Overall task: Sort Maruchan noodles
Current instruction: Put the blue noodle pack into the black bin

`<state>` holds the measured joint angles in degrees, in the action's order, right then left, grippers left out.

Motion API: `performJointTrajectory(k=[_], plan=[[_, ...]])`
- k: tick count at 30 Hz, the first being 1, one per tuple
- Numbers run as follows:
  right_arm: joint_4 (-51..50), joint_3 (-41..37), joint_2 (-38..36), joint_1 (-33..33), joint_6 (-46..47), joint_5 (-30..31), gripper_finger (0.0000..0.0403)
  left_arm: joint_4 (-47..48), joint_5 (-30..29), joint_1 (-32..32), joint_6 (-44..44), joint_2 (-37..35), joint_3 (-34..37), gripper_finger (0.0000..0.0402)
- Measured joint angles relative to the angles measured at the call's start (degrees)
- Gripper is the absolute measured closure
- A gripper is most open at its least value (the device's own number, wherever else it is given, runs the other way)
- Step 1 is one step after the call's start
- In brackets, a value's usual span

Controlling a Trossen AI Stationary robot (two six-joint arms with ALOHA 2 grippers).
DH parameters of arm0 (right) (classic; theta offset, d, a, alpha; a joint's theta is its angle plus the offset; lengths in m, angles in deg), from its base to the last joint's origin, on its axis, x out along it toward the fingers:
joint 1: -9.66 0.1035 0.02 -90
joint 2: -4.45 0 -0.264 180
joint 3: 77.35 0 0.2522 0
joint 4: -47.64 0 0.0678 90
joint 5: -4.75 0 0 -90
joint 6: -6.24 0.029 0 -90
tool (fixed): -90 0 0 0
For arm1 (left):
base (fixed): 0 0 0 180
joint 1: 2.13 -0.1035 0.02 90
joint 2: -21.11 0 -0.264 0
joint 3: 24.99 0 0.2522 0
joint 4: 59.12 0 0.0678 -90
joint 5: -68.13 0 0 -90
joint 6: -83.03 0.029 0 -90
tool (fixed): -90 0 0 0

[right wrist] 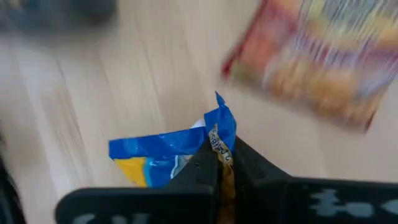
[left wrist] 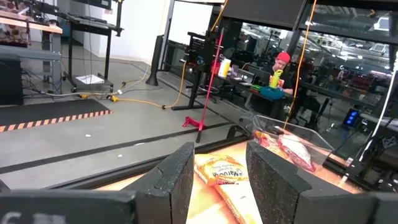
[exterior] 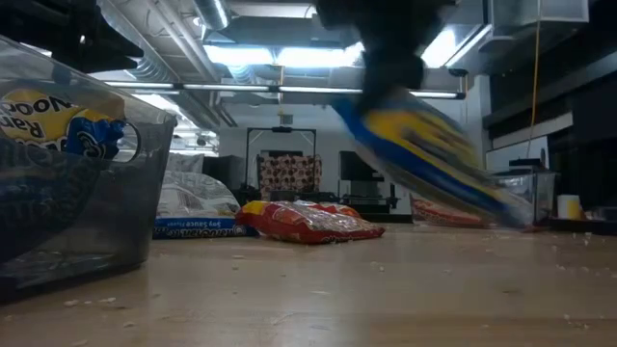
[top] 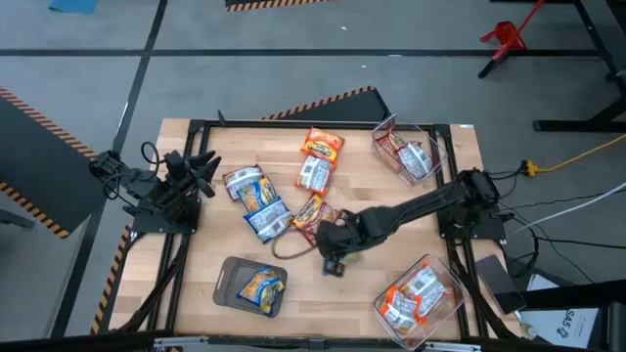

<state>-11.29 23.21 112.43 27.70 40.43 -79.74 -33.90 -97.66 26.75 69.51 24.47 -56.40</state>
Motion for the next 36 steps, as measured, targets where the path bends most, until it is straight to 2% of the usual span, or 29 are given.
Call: performJointTrajectory(k=[4, 12, 16, 23, 29, 36], plan=[[7.12, 6.07, 0.0, -1.55, -2.17, 2.48, 0.0402, 0.0, 0.0, 0.0, 0.05, 0.0, 0.0, 0.0262], [27.4, 12.71, 3.47, -3.53, -6.69, 2.19, 0.0402, -0.43, 0.63, 0.02, 0.0, 0.02, 0.0, 0.0262], [33.16, 17.41, 8.42, -3.93, -8.73, -4.0, 0.0402, -0.8, 0.57, 0.02, 0.0, 0.02, -0.04, 0.0262], [36.47, 30.25, 20.62, -3.87, -9.13, -12.91, 0.0403, -0.78, 0.55, 0.02, 0.05, 0.02, -0.04, 0.0262], [38.36, 40.63, 29.92, -3.82, -8.93, -16.37, 0.0403, -0.41, 0.51, 0.02, 0.13, 0.02, -0.02, 0.0262], [39.08, 44.9, 35.36, -3.82, -5.22, -19.02, 0.0403, -0.54, 0.52, 0.0, 0.15, 0.02, -0.02, 0.0262]])
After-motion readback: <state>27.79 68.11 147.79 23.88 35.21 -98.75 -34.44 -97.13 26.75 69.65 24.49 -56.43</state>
